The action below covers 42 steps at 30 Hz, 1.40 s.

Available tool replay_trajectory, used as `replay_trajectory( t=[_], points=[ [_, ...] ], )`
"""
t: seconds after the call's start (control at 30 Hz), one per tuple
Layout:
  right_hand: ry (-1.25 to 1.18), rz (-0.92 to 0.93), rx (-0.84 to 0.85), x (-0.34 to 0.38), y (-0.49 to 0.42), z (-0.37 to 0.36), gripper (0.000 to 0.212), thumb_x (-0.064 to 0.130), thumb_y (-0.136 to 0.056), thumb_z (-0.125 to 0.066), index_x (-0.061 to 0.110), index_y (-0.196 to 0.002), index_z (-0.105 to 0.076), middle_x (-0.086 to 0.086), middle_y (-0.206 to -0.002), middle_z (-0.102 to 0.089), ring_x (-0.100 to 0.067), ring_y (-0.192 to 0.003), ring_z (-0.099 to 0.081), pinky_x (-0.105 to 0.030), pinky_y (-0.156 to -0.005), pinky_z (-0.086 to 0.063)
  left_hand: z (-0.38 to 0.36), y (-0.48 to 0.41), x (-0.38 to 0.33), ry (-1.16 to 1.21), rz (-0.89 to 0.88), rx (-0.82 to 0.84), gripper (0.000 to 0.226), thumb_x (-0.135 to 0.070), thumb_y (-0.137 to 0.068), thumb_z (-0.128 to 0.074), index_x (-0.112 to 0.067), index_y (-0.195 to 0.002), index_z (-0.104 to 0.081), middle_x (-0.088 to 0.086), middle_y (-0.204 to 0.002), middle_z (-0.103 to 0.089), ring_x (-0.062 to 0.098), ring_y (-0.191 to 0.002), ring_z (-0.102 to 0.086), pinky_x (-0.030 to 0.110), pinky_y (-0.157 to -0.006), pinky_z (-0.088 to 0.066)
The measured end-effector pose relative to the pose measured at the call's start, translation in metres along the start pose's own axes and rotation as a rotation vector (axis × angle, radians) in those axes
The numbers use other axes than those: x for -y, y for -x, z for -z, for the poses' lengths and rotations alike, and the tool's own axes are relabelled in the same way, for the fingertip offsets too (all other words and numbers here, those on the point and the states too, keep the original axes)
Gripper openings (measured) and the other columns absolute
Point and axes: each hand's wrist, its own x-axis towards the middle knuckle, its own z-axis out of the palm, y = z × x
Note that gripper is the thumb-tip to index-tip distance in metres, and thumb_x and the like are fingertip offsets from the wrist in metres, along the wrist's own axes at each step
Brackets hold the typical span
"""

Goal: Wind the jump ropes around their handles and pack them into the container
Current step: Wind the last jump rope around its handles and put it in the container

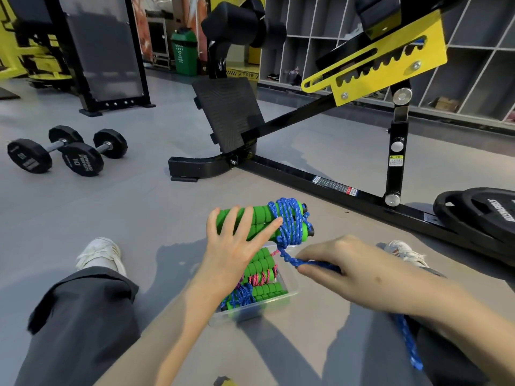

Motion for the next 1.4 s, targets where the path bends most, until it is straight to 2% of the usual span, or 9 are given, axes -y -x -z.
replay_trajectory(
  t=[0.13,0.23,0.43,0.77,0.93,1.07,1.17,1.27,1.4],
  points=[
    [0.053,0.031,-0.047,-0.007,-0.019,0.012,0.03,0.036,-0.095,-0.047,0.015,-0.091,-0.068,0.001,-0.076,-0.065,-0.015,-0.066,-0.051,-0.026,-0.065,-0.042,0.001,-0.001,-0.006,0.017,-0.02,-0.108,0.054,-0.005,-0.091,-0.054,-0.019,-0.14,-0.041,0.01,-0.11,-0.061,0.029,-0.104,-0.049,0.053,-0.091,-0.04],
    [0.025,-0.029,-0.079,-0.02,-0.033,0.027,0.024,0.034,-0.091,-0.054,0.015,-0.085,-0.068,-0.001,-0.073,-0.065,-0.015,-0.068,-0.055,-0.032,-0.067,-0.045,0.004,0.0,-0.007,0.06,-0.029,-0.101,0.063,0.003,-0.088,-0.048,-0.011,-0.146,-0.027,0.009,-0.113,-0.058,0.029,-0.105,-0.049,0.052,-0.093,-0.04],
    [-0.113,-0.145,-0.018,-0.04,-0.056,0.049,0.017,0.033,-0.088,-0.06,0.019,-0.082,-0.068,0.007,-0.08,-0.067,-0.002,-0.074,-0.059,-0.015,-0.066,-0.046,0.009,-0.005,-0.006,0.135,-0.068,-0.149,0.041,-0.01,-0.105,-0.026,-0.017,-0.144,-0.024,0.012,-0.108,-0.064,0.03,-0.104,-0.05,0.054,-0.091,-0.043],
    [-0.233,-0.139,0.033,-0.058,-0.08,0.047,0.016,0.027,-0.087,-0.064,0.012,-0.085,-0.07,-0.001,-0.085,-0.071,-0.014,-0.08,-0.064,-0.022,-0.074,-0.05,0.005,-0.003,-0.013,0.177,-0.15,-0.173,0.057,0.008,-0.094,-0.036,-0.026,-0.14,-0.042,0.013,-0.117,-0.048,0.031,-0.105,-0.05,0.055,-0.096,-0.04],
    [-0.221,-0.17,-0.251,-0.078,-0.074,0.026,0.04,0.039,-0.093,-0.048,0.009,-0.076,-0.068,-0.005,-0.057,-0.052,-0.015,-0.054,-0.045,-0.027,-0.057,-0.04,0.018,-0.013,-0.016,0.231,-0.11,-0.216,0.05,0.005,-0.098,-0.029,-0.024,-0.135,-0.046,0.011,-0.118,-0.047,0.031,-0.107,-0.05,0.055,-0.097,-0.04],
    [-0.612,-0.229,-0.367,-0.084,-0.055,-0.008,0.052,0.029,-0.099,-0.045,0.009,-0.051,-0.04,-0.002,-0.049,-0.037,-0.01,-0.048,-0.033,-0.024,-0.054,-0.036,0.022,-0.021,-0.014,0.239,-0.028,-0.278,0.047,0.004,-0.098,-0.038,-0.024,-0.136,-0.046,0.012,-0.118,-0.048,0.031,-0.106,-0.051,0.054,-0.095,-0.042],
    [-0.747,-0.348,-0.465,-0.082,-0.04,-0.047,0.013,0.009,-0.086,-0.053,0.013,-0.074,-0.052,-0.001,-0.069,-0.044,-0.013,-0.065,-0.041,-0.02,-0.065,-0.037,0.013,-0.016,-0.011,0.222,-0.013,-0.267,0.066,0.0,-0.088,-0.061,-0.024,-0.143,-0.034,0.012,-0.12,-0.046,0.032,-0.109,-0.049,0.055,-0.097,-0.041],
    [-0.622,-0.72,-0.359,-0.07,-0.041,-0.082,0.014,-0.002,-0.088,-0.047,0.001,-0.097,-0.058,-0.01,-0.091,-0.053,-0.026,-0.091,-0.053,-0.02,-0.07,-0.04,0.013,-0.015,-0.02,0.264,0.038,-0.208,0.075,0.004,-0.083,-0.06,-0.025,-0.145,-0.029,0.011,-0.124,-0.045,0.032,-0.111,-0.048,0.056,-0.099,-0.04],
    [-0.965,-0.572,-0.73,-0.03,-0.057,-0.108,0.021,0.019,-0.079,-0.038,0.012,-0.061,-0.032,-0.003,-0.056,-0.031,-0.006,-0.047,-0.028,-0.019,-0.047,-0.027,0.011,-0.014,-0.019,0.285,0.121,-0.138,0.071,0.001,-0.08,-0.06,-0.021,-0.142,-0.036,0.011,-0.121,-0.047,0.032,-0.107,-0.049,0.053,-0.095,-0.041]
  ],
)
